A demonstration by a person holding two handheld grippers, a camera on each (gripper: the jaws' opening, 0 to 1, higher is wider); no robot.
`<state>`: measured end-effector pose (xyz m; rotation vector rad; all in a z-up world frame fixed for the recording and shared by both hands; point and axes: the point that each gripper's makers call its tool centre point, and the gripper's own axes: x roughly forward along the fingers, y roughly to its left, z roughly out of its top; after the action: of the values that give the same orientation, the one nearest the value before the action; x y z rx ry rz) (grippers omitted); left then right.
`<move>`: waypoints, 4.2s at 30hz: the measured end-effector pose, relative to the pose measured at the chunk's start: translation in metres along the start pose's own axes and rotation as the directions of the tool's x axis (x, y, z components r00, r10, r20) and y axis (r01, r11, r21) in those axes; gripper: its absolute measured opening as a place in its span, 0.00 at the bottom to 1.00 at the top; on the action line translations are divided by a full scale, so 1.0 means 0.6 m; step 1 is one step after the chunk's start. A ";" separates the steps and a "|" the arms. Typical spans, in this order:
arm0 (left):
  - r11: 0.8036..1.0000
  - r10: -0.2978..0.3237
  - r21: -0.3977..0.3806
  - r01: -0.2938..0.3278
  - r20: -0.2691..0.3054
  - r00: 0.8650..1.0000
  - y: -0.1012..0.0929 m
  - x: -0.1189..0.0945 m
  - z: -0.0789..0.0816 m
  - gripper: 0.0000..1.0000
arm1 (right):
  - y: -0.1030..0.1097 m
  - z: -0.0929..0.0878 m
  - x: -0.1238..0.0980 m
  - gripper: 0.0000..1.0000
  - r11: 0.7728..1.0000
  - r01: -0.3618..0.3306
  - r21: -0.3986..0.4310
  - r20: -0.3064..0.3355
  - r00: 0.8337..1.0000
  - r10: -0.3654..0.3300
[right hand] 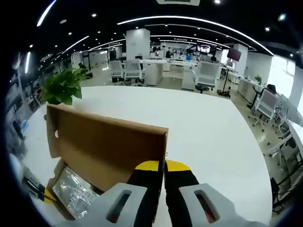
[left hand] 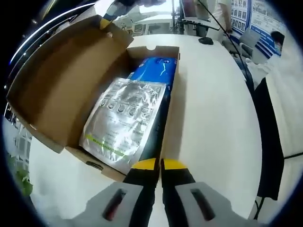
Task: Operate the shoe box by opening the lid, removing the specified soft item, and placing it in the target area until the item is outside and the box remains undamaged.
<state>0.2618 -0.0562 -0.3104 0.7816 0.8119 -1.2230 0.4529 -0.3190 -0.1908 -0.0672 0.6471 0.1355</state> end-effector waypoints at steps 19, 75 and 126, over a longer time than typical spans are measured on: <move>1.000 -0.002 0.017 0.002 0.013 1.000 -0.001 -0.001 0.002 0.01 | -0.016 -0.012 0.081 0.00 0.995 -0.010 0.094 -0.163 0.986 0.026; 0.998 -0.015 0.058 0.012 0.052 0.999 -0.003 0.005 0.000 0.01 | -0.029 -0.051 0.148 0.09 0.993 -0.068 0.094 -0.263 0.960 0.091; 0.999 0.016 0.048 -0.019 0.064 0.998 -0.005 -0.001 -0.001 0.02 | 0.133 -0.130 -0.183 0.32 0.808 -0.517 0.285 -0.031 0.837 0.546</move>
<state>0.2587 -0.0561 -0.3102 0.7838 0.7250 -1.2496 0.3078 -0.2596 -0.1883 0.3773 0.7798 0.5940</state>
